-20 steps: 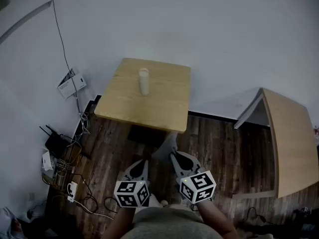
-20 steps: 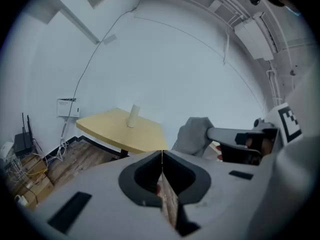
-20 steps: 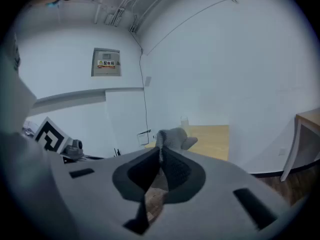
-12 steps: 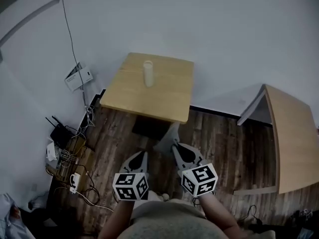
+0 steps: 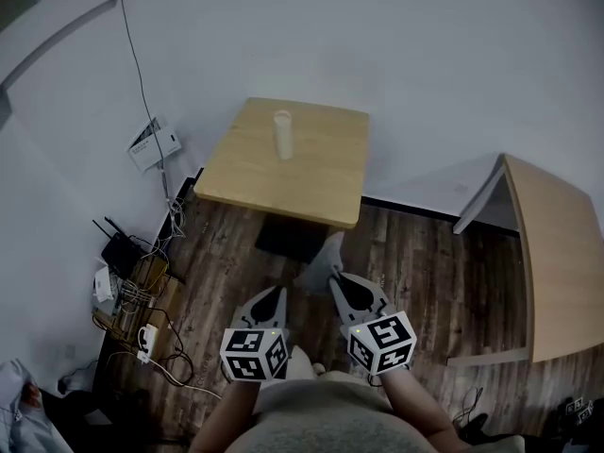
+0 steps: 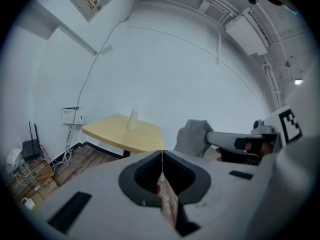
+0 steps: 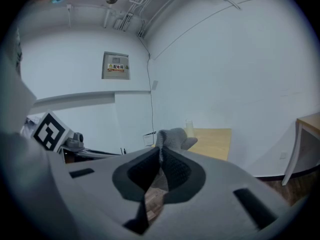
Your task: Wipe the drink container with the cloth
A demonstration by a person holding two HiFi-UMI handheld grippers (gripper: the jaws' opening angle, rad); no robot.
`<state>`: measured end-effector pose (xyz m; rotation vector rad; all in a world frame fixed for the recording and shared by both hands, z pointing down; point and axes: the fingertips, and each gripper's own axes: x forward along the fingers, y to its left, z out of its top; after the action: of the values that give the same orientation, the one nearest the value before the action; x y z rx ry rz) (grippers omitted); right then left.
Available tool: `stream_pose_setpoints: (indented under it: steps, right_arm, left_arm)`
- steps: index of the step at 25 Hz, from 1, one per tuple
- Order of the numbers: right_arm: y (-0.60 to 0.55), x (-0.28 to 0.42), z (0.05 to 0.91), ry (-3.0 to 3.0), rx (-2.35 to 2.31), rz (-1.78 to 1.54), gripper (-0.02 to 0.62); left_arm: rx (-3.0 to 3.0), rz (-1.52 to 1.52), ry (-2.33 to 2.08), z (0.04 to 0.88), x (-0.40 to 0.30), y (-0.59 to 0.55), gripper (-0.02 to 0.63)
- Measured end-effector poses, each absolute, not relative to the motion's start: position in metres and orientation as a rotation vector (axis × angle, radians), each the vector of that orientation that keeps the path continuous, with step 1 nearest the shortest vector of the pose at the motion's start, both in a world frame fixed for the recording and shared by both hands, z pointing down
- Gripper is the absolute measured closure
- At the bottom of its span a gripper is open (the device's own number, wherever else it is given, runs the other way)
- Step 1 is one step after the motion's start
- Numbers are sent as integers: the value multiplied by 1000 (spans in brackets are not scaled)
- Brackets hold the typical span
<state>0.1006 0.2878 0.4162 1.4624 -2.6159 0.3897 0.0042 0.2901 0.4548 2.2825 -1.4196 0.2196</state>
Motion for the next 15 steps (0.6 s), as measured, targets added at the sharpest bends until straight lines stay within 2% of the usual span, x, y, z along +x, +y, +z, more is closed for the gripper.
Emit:
stream_pose_setpoints:
  steps: [15]
  right_arm:
    - [233,92,423,-2622,1461,405,585]
  left_arm:
    - [2208,182,-1430,471,-12,237,603]
